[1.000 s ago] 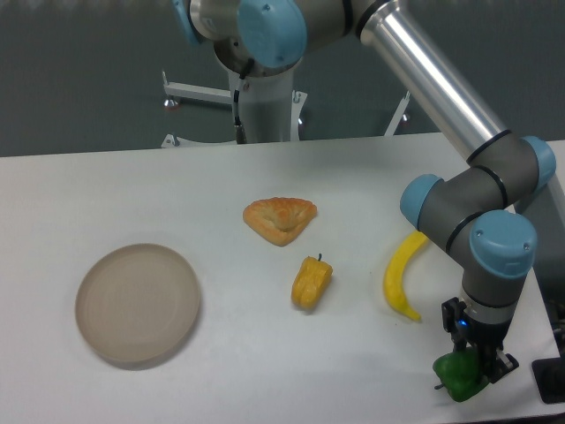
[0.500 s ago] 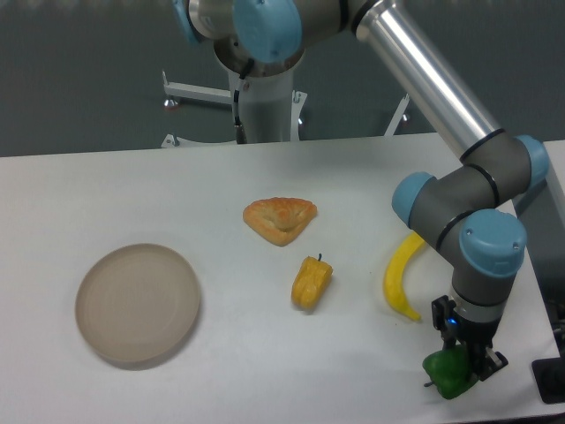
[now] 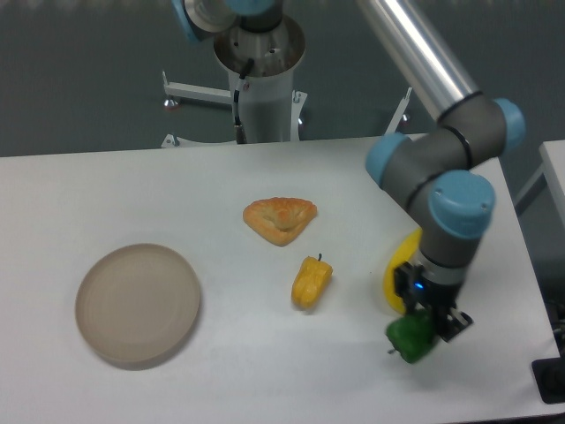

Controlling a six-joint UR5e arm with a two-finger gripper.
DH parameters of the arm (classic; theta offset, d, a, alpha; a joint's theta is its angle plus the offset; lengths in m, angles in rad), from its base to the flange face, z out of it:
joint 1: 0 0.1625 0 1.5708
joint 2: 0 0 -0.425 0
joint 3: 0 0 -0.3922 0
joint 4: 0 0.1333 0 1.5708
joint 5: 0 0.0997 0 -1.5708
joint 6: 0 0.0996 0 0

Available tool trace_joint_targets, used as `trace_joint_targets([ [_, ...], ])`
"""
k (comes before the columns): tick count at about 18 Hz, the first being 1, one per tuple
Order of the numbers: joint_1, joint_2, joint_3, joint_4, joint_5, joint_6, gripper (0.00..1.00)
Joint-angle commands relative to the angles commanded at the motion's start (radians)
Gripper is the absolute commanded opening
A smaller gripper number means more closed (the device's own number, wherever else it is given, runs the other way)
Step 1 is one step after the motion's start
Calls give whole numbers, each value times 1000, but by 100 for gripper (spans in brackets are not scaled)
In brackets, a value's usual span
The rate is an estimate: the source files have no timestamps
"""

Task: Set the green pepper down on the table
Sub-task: 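Carry the green pepper past the yellow pepper toward the open table, then lower the green pepper onto the table and open the gripper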

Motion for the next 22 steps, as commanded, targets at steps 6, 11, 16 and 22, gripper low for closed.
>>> trace_joint_targets([
  [6, -118, -12, 6, 8, 23, -295, 28],
  [11, -167, -37, 9, 9, 18, -488, 28],
  [16, -194, -69, 6, 18, 12, -585, 30],
  [22, -195, -87, -20, 54, -15, -610, 31],
])
